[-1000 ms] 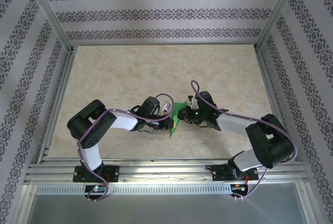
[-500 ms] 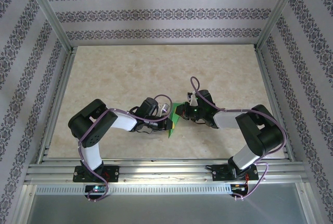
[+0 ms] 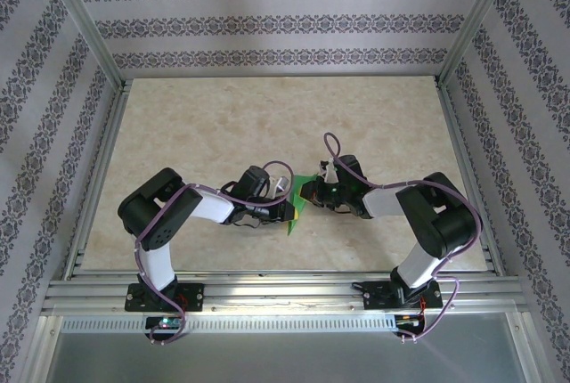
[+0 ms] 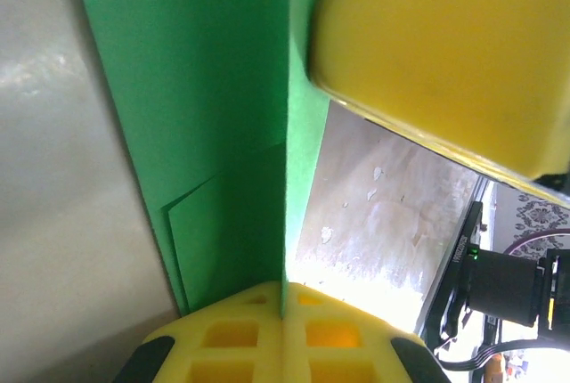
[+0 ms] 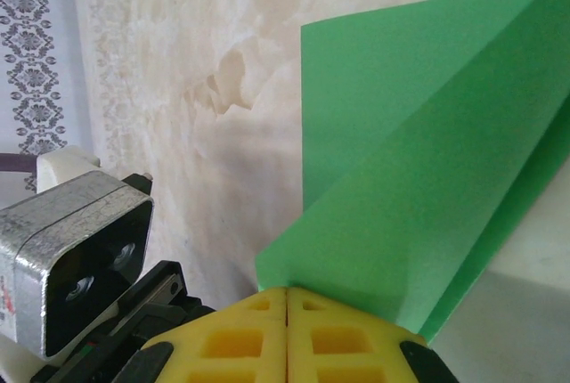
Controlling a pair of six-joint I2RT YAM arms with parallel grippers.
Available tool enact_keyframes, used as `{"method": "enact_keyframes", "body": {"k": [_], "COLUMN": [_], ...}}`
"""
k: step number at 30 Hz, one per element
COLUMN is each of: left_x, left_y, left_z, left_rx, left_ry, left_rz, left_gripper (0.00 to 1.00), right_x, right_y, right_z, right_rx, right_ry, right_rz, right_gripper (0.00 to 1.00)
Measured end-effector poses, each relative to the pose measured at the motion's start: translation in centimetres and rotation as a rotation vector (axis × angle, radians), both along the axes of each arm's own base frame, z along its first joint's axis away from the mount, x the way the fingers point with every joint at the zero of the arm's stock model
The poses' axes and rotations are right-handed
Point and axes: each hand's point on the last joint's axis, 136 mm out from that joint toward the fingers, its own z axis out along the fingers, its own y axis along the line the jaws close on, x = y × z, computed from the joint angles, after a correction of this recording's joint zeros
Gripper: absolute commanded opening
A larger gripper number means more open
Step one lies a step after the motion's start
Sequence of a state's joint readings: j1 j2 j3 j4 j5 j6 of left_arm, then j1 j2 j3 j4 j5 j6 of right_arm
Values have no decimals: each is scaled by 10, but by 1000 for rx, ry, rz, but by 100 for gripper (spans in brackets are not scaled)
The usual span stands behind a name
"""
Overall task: Fold a paper plane with a square sheet of paper (pick it up from the middle)
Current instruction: Fold the wing for the fifth time at the center of the table.
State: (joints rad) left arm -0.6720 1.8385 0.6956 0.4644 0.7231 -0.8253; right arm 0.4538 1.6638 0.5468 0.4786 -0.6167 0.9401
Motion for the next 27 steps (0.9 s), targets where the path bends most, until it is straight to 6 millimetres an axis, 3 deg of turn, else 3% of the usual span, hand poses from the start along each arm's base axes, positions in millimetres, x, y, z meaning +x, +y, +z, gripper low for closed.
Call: {"method": "enact_keyframes", "body": {"k": [27], "left_x": [0], "left_y": [3], "left_z": [4], "left_rx": [-61], "left_ry": [104], "left_rz": [26], "left_gripper": [0], "right_x": [-4], "right_y": [3], "right_z": [2], "right_rx": [29], "right_ry": [8], "right_rz": [31], "right_gripper": [7]}}
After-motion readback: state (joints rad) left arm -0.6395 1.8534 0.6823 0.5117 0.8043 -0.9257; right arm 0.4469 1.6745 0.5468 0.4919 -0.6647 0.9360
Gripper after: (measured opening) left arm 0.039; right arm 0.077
